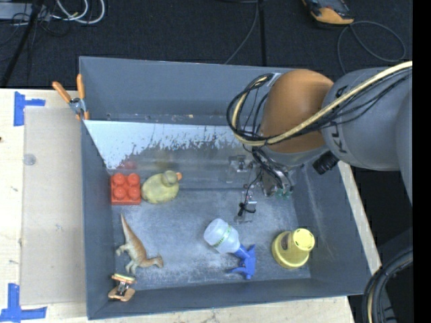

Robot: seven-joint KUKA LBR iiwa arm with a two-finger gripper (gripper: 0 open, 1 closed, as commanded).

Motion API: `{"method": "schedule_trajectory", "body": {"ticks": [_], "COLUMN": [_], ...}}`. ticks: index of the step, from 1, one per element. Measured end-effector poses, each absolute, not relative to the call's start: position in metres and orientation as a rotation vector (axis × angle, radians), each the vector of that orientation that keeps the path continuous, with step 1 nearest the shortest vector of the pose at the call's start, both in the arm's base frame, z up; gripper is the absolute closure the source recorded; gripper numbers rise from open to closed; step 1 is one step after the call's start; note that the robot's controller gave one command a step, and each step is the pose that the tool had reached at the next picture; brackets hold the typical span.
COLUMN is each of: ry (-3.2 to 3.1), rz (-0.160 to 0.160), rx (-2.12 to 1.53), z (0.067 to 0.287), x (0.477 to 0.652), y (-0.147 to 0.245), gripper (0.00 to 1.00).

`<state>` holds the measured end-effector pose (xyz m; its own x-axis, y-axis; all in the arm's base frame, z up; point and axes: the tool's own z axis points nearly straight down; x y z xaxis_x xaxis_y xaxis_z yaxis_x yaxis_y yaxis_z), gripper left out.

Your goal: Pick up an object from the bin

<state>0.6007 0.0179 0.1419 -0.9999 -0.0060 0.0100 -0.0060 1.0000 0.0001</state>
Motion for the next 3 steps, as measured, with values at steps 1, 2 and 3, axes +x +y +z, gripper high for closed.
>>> {"method": "schedule_trajectory", "body": {"ticks": [1,2,3], "ry": [-3.139,-3.132,-3.131], "rz": [-0.001,-0.001,0.000], "rx": [0.009,-0.146,-0.171], "z": [0.147,0.094,0.091], "x": [0.602,0.550,0.530], "y": [0.018,0.016,0.015], "gripper": [0.00,0.00,0.00]}}
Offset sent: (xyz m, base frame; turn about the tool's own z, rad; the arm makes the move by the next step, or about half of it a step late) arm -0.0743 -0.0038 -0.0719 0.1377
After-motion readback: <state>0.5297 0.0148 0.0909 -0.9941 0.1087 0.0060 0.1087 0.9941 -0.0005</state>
